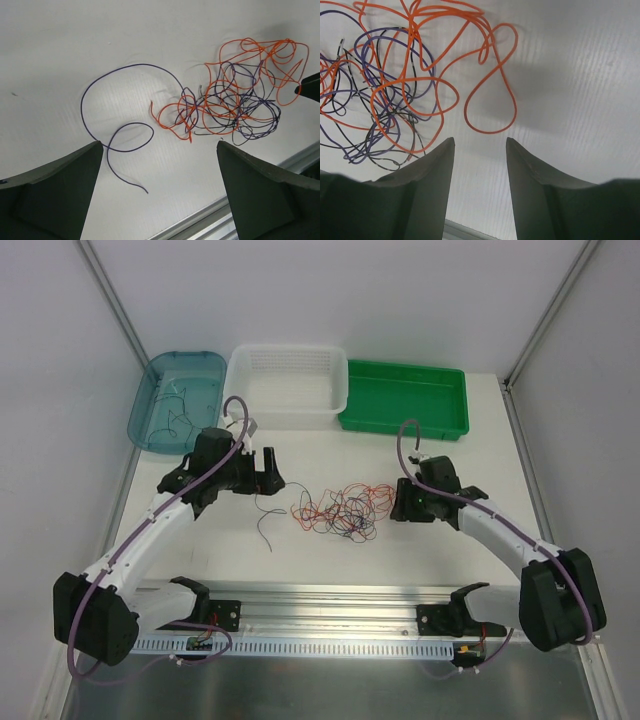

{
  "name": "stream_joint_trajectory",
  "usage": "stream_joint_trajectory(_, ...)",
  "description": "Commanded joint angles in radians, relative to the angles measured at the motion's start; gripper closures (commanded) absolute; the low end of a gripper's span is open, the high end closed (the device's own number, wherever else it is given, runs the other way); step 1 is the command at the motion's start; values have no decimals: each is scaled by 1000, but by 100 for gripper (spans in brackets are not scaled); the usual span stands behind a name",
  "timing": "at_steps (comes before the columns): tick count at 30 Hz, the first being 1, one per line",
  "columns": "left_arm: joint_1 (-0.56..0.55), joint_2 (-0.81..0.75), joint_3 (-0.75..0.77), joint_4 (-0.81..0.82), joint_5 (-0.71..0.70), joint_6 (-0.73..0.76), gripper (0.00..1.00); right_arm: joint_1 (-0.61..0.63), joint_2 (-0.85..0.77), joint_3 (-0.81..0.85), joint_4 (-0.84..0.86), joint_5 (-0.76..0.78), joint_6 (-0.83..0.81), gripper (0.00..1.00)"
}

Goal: Untangle the cables

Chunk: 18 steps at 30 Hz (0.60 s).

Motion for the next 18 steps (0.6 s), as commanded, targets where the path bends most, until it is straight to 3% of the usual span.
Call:
stream_joint_trajectory(1, 5, 7, -31, 11, -96, 85, 1, -6, 40, 17, 111, -58, -50, 51)
stream_joint_trajectory(5, 7, 0, -75, 48, -110, 77, 1, -6, 95, 54, 116, -19, -56, 54)
stream_joint_trajectory(7, 5, -8, -77, 50, -111, 80, 1, -5, 127, 65, 110, -16, -61, 60)
stream_joint_trajectory(8, 5, -16, -81, 51, -116, 80, 1, -6, 130, 76, 104, -18, -67, 66)
stream_joint_trajectory(9, 5, -19, -80, 53, -127, 85, 1, -6, 124, 79, 97, -21, -68, 79)
stream_joint_trajectory(12, 7, -25, -85, 53, -127, 89, 1, -8, 48, 149, -16, 16, -125, 99)
stream_joint_trajectory(18, 5, -27, -75, 51, -113, 93, 1, -6, -106, 439, -373, 123, -243, 99)
